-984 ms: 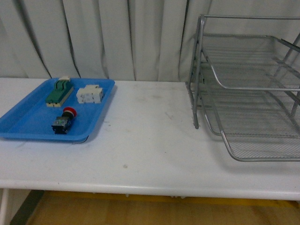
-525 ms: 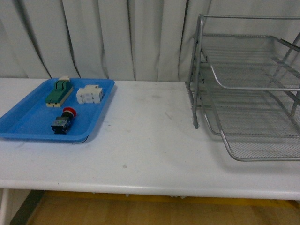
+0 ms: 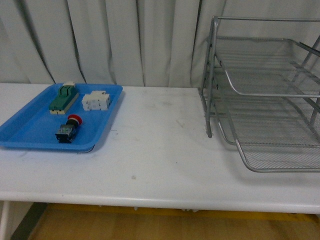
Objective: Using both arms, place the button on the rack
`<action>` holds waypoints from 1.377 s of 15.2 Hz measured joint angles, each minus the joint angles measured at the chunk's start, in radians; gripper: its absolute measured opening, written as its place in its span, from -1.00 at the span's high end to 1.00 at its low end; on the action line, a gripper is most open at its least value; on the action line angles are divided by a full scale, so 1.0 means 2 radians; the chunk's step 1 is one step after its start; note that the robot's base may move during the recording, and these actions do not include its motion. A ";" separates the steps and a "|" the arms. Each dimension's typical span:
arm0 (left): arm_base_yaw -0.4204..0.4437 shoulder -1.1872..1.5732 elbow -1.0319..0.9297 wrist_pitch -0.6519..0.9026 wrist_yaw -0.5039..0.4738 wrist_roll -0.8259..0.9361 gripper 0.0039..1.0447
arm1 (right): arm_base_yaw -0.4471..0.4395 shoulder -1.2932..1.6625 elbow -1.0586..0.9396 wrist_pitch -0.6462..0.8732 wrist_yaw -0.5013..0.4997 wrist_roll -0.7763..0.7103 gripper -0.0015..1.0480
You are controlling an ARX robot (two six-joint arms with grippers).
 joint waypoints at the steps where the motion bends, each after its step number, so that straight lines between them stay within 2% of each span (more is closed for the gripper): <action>1: 0.014 0.022 0.003 0.022 0.018 -0.002 -0.88 | 0.000 0.000 0.000 0.000 0.001 0.000 -0.87; 3: 0.043 0.135 0.014 0.150 0.061 0.008 -0.88 | 0.000 0.000 0.000 0.000 0.001 0.000 -0.87; 6: 0.015 0.424 0.098 0.365 0.077 0.055 -0.88 | 0.000 0.000 0.000 -0.001 0.001 0.000 -0.87; 7: 0.004 0.505 0.141 0.390 0.079 0.069 -0.88 | 0.000 0.000 0.000 0.000 0.001 0.000 -0.87; 9: -0.009 0.650 0.233 0.392 0.071 0.084 -0.88 | 0.000 0.000 0.000 -0.001 0.001 0.000 -0.87; 13: 0.002 0.849 0.413 0.314 0.076 0.102 -0.88 | 0.000 0.000 0.000 0.000 0.001 0.000 -0.87; 17: 0.016 0.919 0.541 0.216 0.075 0.096 -0.88 | 0.000 0.000 0.000 0.000 0.001 0.000 -0.87; 21: 0.025 0.970 0.599 0.177 0.075 0.062 -0.88 | 0.000 0.000 0.000 0.000 0.001 0.000 -0.87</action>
